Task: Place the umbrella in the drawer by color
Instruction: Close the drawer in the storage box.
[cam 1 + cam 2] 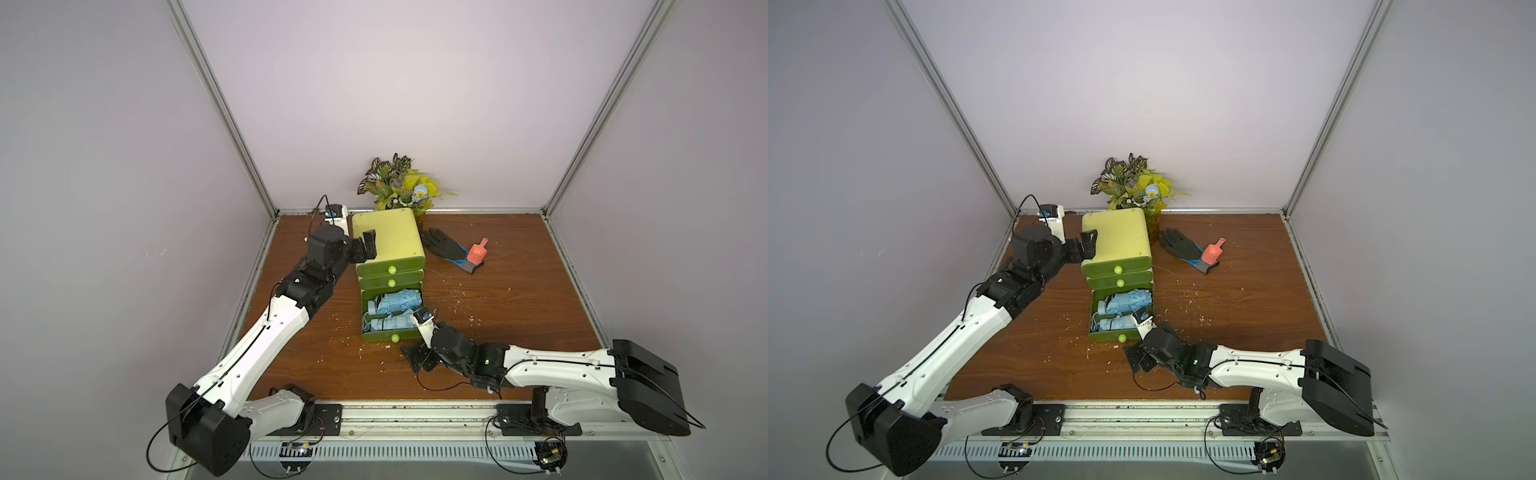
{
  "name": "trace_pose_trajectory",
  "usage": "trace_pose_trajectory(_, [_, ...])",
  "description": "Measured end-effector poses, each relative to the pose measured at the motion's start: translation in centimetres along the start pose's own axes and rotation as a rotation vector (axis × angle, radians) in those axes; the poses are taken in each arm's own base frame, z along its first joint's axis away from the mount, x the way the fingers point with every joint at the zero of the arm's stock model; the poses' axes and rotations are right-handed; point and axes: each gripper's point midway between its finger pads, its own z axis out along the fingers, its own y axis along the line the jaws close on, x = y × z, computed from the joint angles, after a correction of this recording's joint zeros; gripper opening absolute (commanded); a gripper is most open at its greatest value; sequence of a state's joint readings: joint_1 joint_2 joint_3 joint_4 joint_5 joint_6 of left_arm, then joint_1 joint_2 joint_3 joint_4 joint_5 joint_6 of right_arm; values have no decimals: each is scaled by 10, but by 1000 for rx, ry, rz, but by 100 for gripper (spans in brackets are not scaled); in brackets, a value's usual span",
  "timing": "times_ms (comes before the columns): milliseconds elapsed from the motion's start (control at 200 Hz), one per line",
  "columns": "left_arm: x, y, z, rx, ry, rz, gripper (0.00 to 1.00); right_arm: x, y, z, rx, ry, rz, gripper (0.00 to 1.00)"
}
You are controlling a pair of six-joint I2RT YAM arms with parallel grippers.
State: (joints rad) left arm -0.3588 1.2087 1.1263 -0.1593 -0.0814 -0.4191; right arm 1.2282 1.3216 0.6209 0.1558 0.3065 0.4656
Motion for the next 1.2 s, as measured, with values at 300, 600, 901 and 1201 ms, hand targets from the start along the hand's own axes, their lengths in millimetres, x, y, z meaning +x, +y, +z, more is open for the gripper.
trace_pose_trajectory(300, [6,40,42,-13,71,-110,99,-26,16,32,67,22,128,99])
trace_pose_trajectory(600, [21,53,68,-63,102,-20,98,-31,22,71,109,42,212,89])
trace_pose_trajectory(901, [38,50,90,-16,128,-27,98,-37,16,60,160,8,272,83])
trace_pose_trajectory(1201, [38,47,98,11,116,-31,99,-33,25,19,201,-10,311,74])
